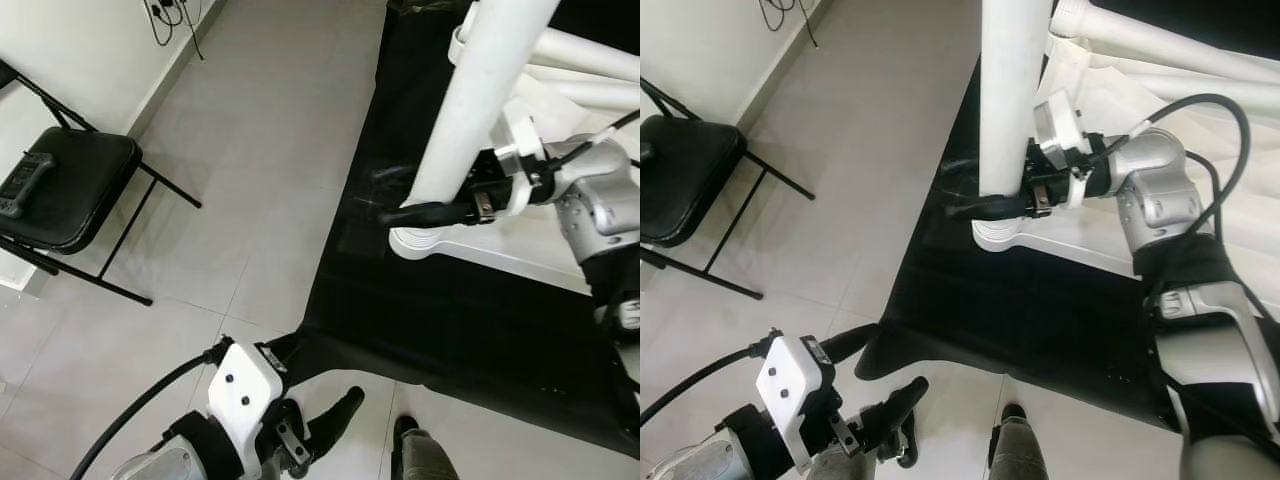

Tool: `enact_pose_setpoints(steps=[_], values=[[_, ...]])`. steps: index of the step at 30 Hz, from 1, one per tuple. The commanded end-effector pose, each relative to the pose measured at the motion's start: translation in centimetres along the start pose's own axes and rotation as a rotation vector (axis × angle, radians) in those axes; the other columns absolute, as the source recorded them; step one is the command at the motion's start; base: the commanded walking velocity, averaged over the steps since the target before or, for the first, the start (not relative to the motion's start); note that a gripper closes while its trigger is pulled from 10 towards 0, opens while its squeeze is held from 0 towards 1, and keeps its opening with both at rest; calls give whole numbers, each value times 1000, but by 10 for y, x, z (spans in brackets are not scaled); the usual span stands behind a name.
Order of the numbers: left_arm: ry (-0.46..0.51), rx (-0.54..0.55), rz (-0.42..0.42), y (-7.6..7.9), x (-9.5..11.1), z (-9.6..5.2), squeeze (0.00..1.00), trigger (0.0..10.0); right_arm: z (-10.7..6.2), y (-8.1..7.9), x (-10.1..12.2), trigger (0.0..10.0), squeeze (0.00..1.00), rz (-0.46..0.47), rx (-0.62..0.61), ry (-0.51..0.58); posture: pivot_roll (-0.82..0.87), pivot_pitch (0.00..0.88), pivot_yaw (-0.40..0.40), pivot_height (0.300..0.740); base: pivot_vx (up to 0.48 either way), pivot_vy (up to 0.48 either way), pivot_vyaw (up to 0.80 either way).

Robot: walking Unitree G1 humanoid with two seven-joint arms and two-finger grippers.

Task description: Building children table

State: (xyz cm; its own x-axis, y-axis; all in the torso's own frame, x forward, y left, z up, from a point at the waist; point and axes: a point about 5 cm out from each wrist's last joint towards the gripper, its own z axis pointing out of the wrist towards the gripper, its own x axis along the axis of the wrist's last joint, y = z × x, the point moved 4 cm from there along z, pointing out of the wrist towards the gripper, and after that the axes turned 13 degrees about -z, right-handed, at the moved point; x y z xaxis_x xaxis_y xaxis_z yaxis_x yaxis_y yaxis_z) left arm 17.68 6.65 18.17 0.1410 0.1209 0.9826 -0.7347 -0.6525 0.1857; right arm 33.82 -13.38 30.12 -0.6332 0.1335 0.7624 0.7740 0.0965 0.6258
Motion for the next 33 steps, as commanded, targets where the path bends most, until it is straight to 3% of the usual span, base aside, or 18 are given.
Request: enact_pose_setpoints(steps=[1, 7, 12, 18, 23, 26, 28, 33], values=[[-28, 0, -20, 1, -6, -2, 0, 10000, 12, -19, -28, 10000, 0, 112, 42, -45, 49, 390, 97, 740, 0, 0, 0], [-25, 0, -21, 1, -6, -1, 0, 10000, 10, -15, -41, 10000, 0, 131, -90, -108, 40, 392, 91, 740, 0, 0, 0], [-24, 0, -22, 1, -6, 0, 0, 10000, 7, -16, -44, 10000, 0, 139, -130, -130, 34, 391, 90, 740, 0, 0, 0], [-18, 1, -23, -1, -6, 1, 0, 10000, -5, -19, -50, 10000, 0, 138, -324, -232, 12, 387, 82, 740, 0, 0, 0], [-17, 2, -23, -2, -6, 2, 0, 10000, -8, -21, -54, 10000, 0, 148, -379, -275, 6, 384, 81, 740, 0, 0, 0], [-14, 3, -23, -5, -7, 3, 0, 10000, -15, -32, -64, 10000, 0, 237, -616, -364, -14, 374, 81, 740, 0, 0, 0], [-14, 3, -23, -5, -7, 3, 0, 10000, -15, -32, -64, 10000, 0, 237, -616, -364, -14, 374, 81, 740, 0, 0, 0], [-14, 6, -20, -9, -8, 4, 0, 10000, -13, -47, -68, 10000, 0, 294, -777, -421, -29, 355, 84, 740, 0, 0, 0]])
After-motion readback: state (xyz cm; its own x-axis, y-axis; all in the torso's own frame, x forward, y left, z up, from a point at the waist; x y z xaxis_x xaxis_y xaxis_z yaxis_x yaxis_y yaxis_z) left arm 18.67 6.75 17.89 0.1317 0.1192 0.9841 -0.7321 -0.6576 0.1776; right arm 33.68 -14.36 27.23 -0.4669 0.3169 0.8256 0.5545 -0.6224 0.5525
